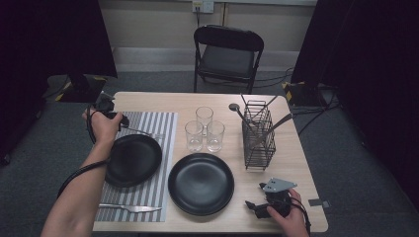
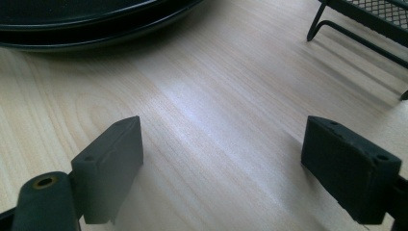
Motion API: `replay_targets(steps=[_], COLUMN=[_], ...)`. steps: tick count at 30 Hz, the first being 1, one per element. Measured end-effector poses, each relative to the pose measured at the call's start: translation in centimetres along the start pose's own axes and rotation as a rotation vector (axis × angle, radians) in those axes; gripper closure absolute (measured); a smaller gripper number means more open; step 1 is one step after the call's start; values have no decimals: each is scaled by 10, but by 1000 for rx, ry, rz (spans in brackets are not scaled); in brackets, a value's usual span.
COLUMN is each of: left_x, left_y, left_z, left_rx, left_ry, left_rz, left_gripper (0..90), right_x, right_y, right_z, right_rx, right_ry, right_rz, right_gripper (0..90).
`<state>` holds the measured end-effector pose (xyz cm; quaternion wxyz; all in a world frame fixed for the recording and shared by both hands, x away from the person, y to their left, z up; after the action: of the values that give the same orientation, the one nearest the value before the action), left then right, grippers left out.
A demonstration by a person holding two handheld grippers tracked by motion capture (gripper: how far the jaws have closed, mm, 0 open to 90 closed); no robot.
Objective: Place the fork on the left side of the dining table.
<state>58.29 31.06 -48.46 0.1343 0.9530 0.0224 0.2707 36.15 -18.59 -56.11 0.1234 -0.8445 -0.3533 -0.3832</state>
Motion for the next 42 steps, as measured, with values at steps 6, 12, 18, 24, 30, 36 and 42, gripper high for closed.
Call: replay_targets(steps=[6, 12, 18, 24, 30, 36, 42], left_x=[1, 0, -1, 3, 5, 4, 1], left_y=[-1, -6, -9, -11, -8, -4, 6], left_z=[1, 1, 3, 1, -1, -2, -1], left_rx=[-3, 0, 1, 1, -9, -18, -44], left_ry=[4, -9, -3, 4, 7, 10, 12], left_rz=[-9, -15, -39, -29, -16, -7, 11], left_gripper=[554, 546, 546, 537, 542, 546, 551], right_x=[0, 0, 0, 0, 0, 0, 0], right_y=[0, 0, 0, 0, 0, 0, 0], right_z=[0, 0, 0, 0, 0, 0, 0], right_rx=[0, 0, 0, 0, 0, 0, 0], right_ry=[0, 0, 0, 0, -2, 0, 0], right_rz=[0, 0, 0, 0, 0, 0, -1], right_gripper=[137, 138, 137, 138, 137, 137, 137])
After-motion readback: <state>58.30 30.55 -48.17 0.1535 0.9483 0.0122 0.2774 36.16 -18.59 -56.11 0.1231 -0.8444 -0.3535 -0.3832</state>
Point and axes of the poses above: each handheld gripper's, and its own axes: z roughly forward along the jaws, x roughly out of its top, y roughly to its right, the point moved 9 cm from there along z, roughly forward along the jaws, and after that the axes turned 5 degrees about -x, right-handed, at the moved point
